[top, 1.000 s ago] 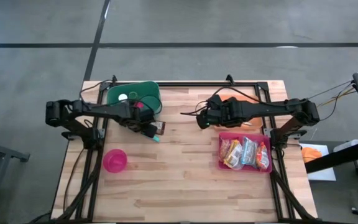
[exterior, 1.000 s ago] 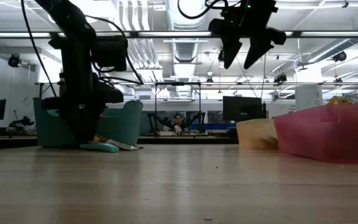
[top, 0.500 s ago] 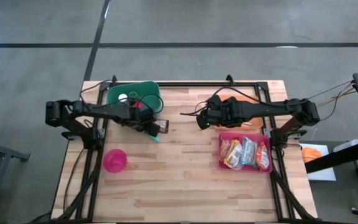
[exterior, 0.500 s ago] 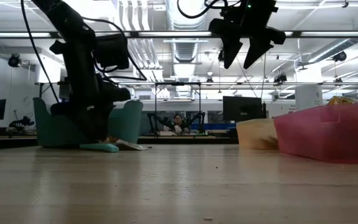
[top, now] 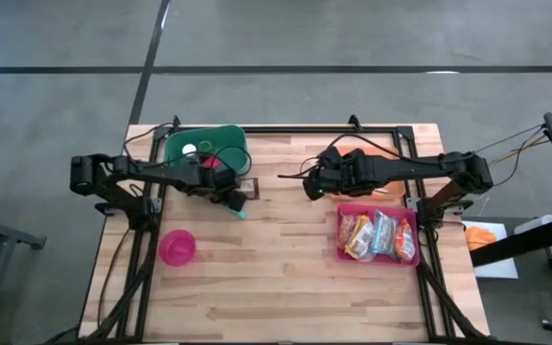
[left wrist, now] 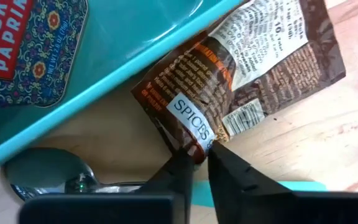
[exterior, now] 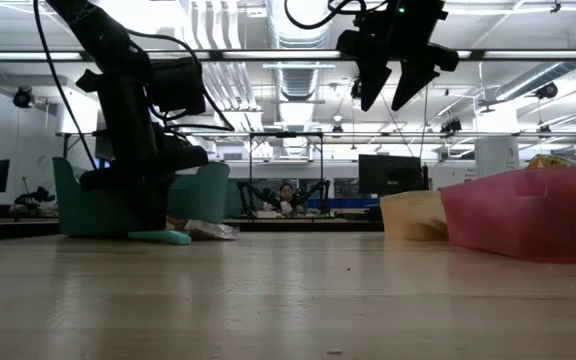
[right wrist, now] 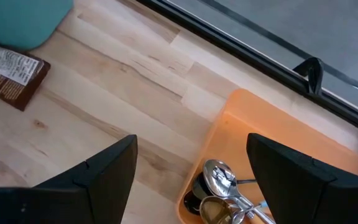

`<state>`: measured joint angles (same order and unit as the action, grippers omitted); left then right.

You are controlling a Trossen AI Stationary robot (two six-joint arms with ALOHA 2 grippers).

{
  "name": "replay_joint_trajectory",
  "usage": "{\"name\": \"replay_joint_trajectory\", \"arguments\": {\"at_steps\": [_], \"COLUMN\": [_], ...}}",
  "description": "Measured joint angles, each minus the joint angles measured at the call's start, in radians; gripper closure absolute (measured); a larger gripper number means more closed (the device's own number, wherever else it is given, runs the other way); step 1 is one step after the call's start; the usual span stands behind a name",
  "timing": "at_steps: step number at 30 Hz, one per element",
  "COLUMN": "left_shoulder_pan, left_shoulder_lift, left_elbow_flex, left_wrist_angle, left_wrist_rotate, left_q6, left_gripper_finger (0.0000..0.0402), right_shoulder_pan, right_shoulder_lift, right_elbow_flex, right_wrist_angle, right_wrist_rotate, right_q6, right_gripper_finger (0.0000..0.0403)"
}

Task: Pick & Place Food Item
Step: Put the orange seasoning spice bag into the green bin

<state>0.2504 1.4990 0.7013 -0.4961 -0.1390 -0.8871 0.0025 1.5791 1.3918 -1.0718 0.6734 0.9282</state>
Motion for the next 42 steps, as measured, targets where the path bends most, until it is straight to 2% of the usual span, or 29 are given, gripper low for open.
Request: {"name": "replay_joint_trajectory", "arguments": {"at_steps": [5, 17, 27, 33, 39, 42], "left_shoulder_pan": [0.0, -0.001, 0.0, -0.007, -0.043, -0.064], "left_shoulder_lift": [-0.003, -0.091, -0.285, -0.393, -0.454, -0.46], "left_elbow_flex": [0.0, 0.02, 0.049, 0.07, 0.094, 0.11], "left_wrist_angle": [0.001, 0.014, 0.104, 0.113, 0.156, 0.21], "left_wrist_rotate": [0.014, 0.137, 0.225, 0.255, 0.259, 0.259], "left_q6": [0.0, -0.001, 0.023, 0.082, 0.139, 0.157], "left_gripper_finger": [0.0396, 0.0401, 0.0401, 0.0401, 0.0401, 0.0401], "right_shoulder_pan": [0.0, 0.001, -0.022, -0.05, -0.117, -0.129], "right_shoulder_lift": [0.0, 0.0, -0.041, -0.148, -0.227, -0.23], "right_elbow_flex": [0.0, 0.0, -0.001, -0.002, -0.002, -0.002], "right_wrist_angle": [-0.001, 0.01, 0.024, 0.166, 0.371, 0.435], "right_wrist_rotate": [0.0, -0.061, -0.221, -0.344, -0.58, -0.607], "right_q6": [-0.013, -0.023, 0.03, -0.035, -0.068, -0.064], "right_gripper_finger": [0.0103, 0.0103, 0.0103, 0.0103, 0.0103, 0.0103]}}
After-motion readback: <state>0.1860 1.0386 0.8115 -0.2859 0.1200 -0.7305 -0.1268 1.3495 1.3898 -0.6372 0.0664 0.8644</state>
